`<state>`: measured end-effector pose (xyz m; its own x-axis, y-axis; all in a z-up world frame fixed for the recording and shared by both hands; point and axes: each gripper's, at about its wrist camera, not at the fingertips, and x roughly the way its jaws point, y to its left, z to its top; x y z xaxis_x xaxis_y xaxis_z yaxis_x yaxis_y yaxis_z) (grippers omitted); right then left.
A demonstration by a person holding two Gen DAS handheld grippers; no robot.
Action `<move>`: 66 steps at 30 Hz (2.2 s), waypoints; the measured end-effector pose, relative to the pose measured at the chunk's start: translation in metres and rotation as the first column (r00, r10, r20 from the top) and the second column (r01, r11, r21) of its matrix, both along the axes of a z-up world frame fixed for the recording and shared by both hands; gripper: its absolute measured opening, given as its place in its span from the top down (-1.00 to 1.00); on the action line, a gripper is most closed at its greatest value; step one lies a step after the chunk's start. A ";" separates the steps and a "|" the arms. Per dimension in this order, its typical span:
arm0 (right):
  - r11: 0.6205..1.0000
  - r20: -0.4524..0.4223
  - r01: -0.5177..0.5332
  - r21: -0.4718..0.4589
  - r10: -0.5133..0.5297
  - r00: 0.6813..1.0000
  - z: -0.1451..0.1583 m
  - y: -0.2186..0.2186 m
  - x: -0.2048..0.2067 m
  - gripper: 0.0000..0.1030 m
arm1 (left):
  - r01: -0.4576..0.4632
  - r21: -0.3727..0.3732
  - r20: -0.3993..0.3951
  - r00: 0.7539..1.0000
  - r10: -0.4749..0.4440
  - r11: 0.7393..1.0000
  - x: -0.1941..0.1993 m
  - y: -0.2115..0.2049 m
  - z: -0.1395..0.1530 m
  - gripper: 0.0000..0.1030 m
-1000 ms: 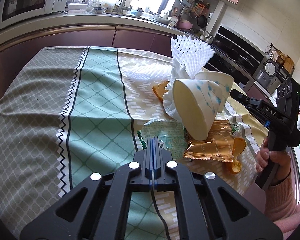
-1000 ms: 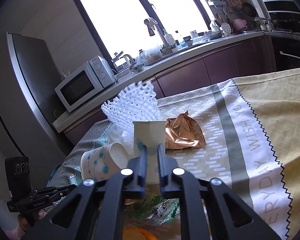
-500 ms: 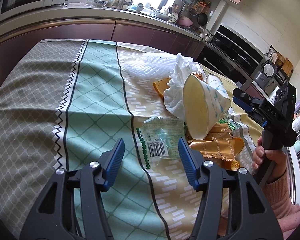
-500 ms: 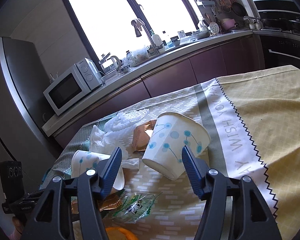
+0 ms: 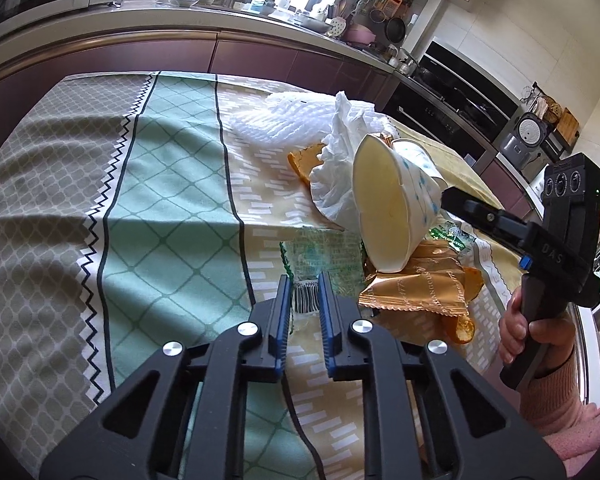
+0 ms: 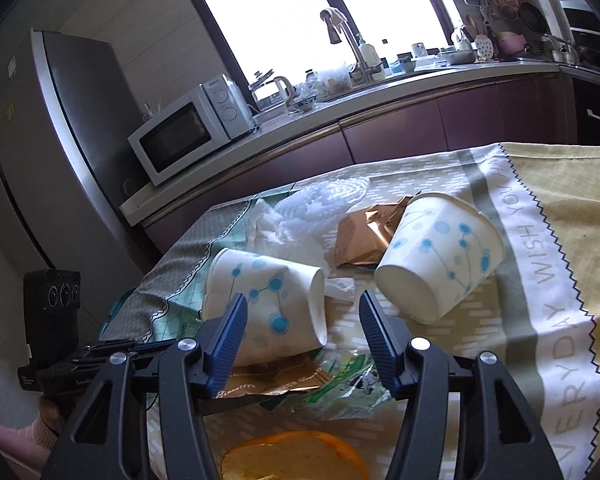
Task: Collect trash
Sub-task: 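Close the left tool on the clear plastic wrapper while the right tool grasps a white paper cup, then carry the wrapper and cup in both tools over the teal bin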
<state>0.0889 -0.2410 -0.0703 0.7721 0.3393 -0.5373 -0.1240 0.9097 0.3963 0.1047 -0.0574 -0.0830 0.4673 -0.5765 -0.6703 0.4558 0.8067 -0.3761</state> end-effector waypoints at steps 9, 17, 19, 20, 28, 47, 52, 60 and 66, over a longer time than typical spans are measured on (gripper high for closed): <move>0.999 0.023 -0.014 0.044 0.013 1.000 0.003 0.002 -0.002 0.81 | -0.009 -0.028 0.022 1.000 0.009 1.000 -0.008 0.011 0.005 0.86; 0.997 0.094 -0.037 0.064 0.031 0.995 0.032 0.011 -0.013 0.92 | -0.037 -0.078 0.065 0.997 0.042 0.996 -0.018 0.042 0.027 0.89; 0.997 0.113 -0.054 0.052 0.048 0.992 0.042 0.019 -0.015 0.94 | -0.057 -0.092 0.081 0.995 0.064 0.994 -0.022 0.057 0.035 0.89; 0.997 0.122 -0.066 0.047 0.059 0.991 0.046 0.025 -0.015 0.95 | -0.068 -0.098 0.090 0.993 0.077 0.993 -0.024 0.065 0.039 0.89; 0.983 0.163 -0.184 0.000 0.181 0.970 0.069 0.088 0.004 0.99 | -0.210 -0.120 0.165 0.960 0.228 0.970 -0.042 0.148 0.069 0.89; 0.864 0.146 -0.500 0.052 0.489 0.860 0.081 0.265 0.066 0.99 | -0.550 -0.100 0.146 0.816 0.559 0.829 -0.051 0.338 0.061 0.89; 0.837 0.125 -0.541 0.081 0.530 0.839 0.076 0.293 0.085 0.99 | -0.595 -0.059 0.127 0.792 0.597 0.802 -0.038 0.363 0.045 0.89; 0.778 0.095 -0.621 0.094 0.614 0.783 0.059 0.360 0.128 0.99 | -0.640 0.010 0.066 0.767 0.638 0.768 -0.016 0.387 0.011 0.83; 0.758 -0.043 -0.642 0.117 0.650 0.759 0.025 0.408 0.159 0.99 | -0.671 0.056 0.018 0.741 0.672 0.739 -0.002 0.396 -0.016 0.76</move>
<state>0.2476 0.1667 -0.0452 0.3098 0.7916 -0.5266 -0.6350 0.5845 0.5051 0.1027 0.3389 -0.0988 0.7168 -0.0767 -0.6930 -0.2130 0.9223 -0.3225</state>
